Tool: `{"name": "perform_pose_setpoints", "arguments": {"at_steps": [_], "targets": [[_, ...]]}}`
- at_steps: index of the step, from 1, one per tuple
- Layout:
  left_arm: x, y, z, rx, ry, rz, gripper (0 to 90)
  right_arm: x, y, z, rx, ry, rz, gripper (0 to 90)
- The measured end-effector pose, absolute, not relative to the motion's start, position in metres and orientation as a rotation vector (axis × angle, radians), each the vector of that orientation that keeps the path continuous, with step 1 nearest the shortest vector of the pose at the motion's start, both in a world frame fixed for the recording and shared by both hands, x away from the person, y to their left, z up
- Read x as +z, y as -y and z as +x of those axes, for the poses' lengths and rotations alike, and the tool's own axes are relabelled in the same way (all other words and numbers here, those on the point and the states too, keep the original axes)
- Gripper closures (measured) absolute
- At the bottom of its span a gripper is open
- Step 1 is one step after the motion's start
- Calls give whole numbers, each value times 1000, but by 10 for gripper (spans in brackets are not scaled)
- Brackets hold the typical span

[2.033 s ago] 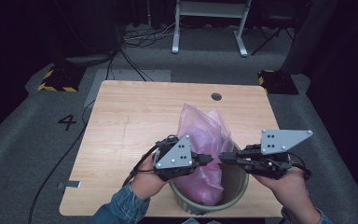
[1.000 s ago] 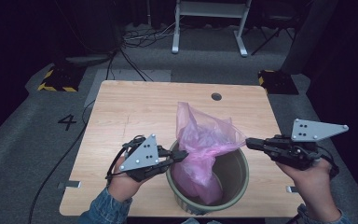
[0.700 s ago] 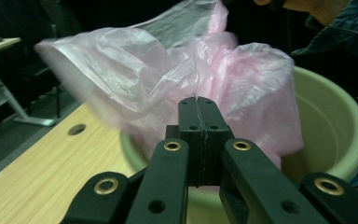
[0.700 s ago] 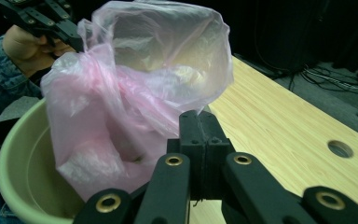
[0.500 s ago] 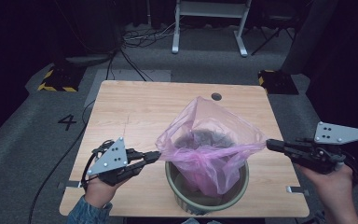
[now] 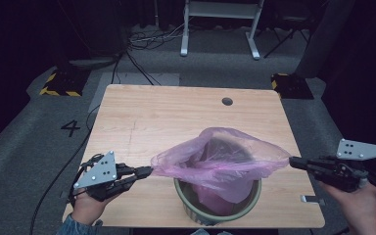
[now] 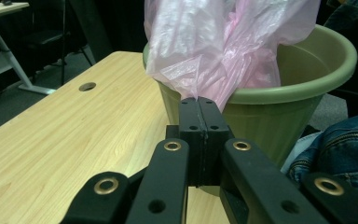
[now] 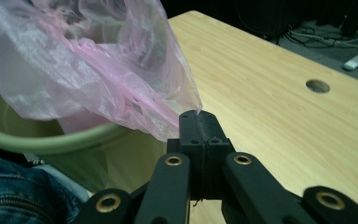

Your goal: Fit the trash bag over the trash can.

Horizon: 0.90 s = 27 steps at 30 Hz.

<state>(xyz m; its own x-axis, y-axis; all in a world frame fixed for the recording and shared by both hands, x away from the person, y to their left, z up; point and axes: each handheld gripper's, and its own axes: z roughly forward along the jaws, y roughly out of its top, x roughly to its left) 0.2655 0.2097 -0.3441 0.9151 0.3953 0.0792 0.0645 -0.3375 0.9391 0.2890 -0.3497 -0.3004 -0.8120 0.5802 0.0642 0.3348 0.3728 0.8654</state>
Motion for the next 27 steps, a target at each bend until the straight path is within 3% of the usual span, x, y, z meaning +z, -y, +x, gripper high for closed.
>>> {"name": "perform_pose_setpoints", "arguments": {"at_steps": [9, 11, 13, 15, 21, 27], "targets": [[-343, -216, 262, 374, -348, 1872, 875, -311, 359, 275, 1416, -2379, 828, 898], [-339, -216, 263, 400, -343, 1854, 746, -310, 359, 272, 1439, -2353, 795, 753], [-333, -214, 266, 400, -352, 1834, 580, -307, 358, 270, 1485, -2307, 761, 691], [-326, -211, 269, 391, -339, 1822, 501, -302, 355, 269, 1531, -2266, 712, 570], [-304, -197, 277, 432, -272, 1811, 396, -287, 344, 278, 1576, -2171, 587, 401], [-288, -177, 287, 477, -265, 1816, 377, -276, 322, 290, 1569, -2184, 486, 418]]}}
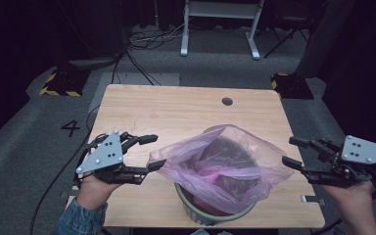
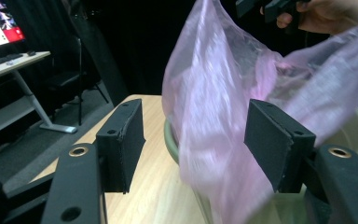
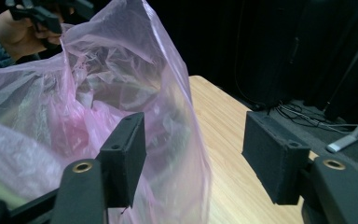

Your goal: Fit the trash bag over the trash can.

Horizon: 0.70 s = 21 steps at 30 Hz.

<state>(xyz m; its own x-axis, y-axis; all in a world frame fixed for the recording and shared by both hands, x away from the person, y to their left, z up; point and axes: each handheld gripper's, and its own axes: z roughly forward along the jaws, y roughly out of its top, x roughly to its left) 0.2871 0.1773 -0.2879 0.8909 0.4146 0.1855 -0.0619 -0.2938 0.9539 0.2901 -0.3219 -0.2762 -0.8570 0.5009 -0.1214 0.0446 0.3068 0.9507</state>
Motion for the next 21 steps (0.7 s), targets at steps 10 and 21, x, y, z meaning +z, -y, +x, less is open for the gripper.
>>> {"name": "perform_pose_setpoints", "arguments": {"at_steps": [10, 21], "targets": [[-289, -155, 309, 408, -315, 1854, 501, -279, 296, 317, 1512, -2293, 444, 707], [-285, -143, 287, 364, -176, 1851, 331, -271, 285, 310, 1510, -2322, 439, 889]]}}
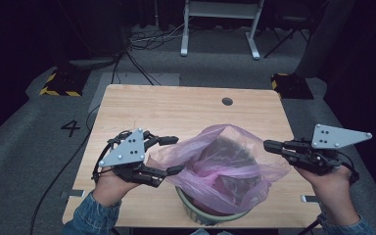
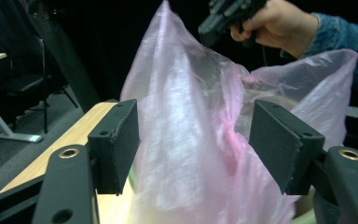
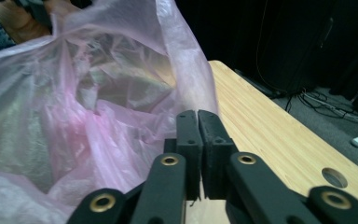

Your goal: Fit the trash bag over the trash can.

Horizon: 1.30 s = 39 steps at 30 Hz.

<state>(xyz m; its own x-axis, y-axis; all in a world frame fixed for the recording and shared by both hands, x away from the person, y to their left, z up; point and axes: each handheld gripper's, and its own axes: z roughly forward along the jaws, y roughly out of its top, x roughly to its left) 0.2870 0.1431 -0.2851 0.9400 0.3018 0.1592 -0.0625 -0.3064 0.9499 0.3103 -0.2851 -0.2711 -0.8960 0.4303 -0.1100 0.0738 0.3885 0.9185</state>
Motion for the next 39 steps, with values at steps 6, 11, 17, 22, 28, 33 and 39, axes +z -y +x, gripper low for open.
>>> {"name": "perform_pose_setpoints", "arguments": {"at_steps": [6, 11, 17, 22, 28, 33, 39], "targets": [[-291, -142, 302, 437, -305, 1876, 597, -270, 282, 309, 1494, -2276, 389, 572], [-298, -140, 313, 399, -337, 1868, 836, -278, 284, 321, 1523, -2266, 444, 592], [-298, -137, 311, 354, -279, 1886, 883, -283, 283, 332, 1481, -2379, 522, 900], [-290, -143, 297, 335, -213, 1860, 883, -271, 279, 311, 1467, -2439, 477, 900], [-295, -152, 299, 332, -256, 1843, 883, -253, 283, 284, 1447, -2366, 365, 848], [-302, -153, 309, 340, -293, 1849, 880, -265, 289, 301, 1467, -2207, 365, 498], [-307, -155, 316, 333, -311, 1839, 879, -289, 288, 334, 1452, -2239, 469, 402]]}}
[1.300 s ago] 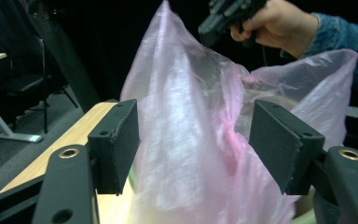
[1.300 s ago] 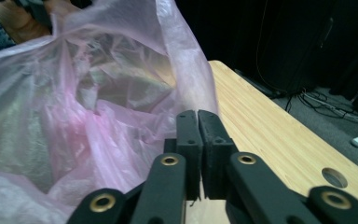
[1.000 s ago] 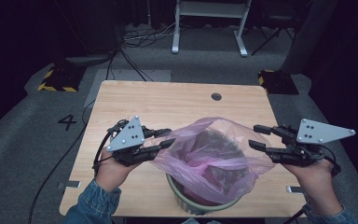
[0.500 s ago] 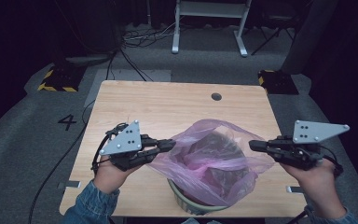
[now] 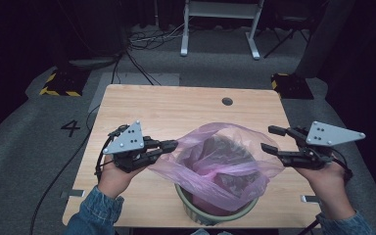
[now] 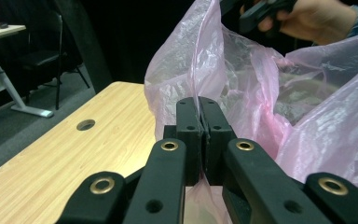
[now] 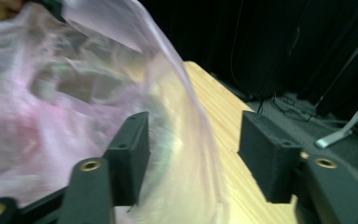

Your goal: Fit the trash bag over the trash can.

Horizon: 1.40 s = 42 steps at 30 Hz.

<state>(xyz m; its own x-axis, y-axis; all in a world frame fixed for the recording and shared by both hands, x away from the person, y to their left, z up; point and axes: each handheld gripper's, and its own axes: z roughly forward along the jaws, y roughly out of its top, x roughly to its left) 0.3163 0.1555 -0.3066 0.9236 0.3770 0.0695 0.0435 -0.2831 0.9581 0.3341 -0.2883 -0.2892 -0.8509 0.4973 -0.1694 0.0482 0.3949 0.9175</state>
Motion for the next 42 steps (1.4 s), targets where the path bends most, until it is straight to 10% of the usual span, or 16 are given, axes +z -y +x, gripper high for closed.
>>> {"name": "perform_pose_setpoints", "arguments": {"at_steps": [3, 10, 23, 26, 33, 42], "targets": [[-309, -155, 317, 331, -312, 1843, 872, -300, 287, 349, 1477, -2286, 516, 451], [-312, -157, 314, 320, -303, 1844, 871, -305, 281, 346, 1461, -2481, 563, 896], [-322, -146, 332, 333, -355, 1900, 863, -283, 287, 311, 1424, -2548, 574, 891], [-326, -142, 337, 332, -367, 1890, 863, -288, 287, 316, 1447, -2447, 518, 654], [-329, -138, 347, 368, -419, 1892, 863, -291, 283, 333, 1506, -2368, 496, 886], [-346, -128, 360, 441, -524, 1992, 864, -320, 280, 373, 1441, -2452, 728, 900]]}}
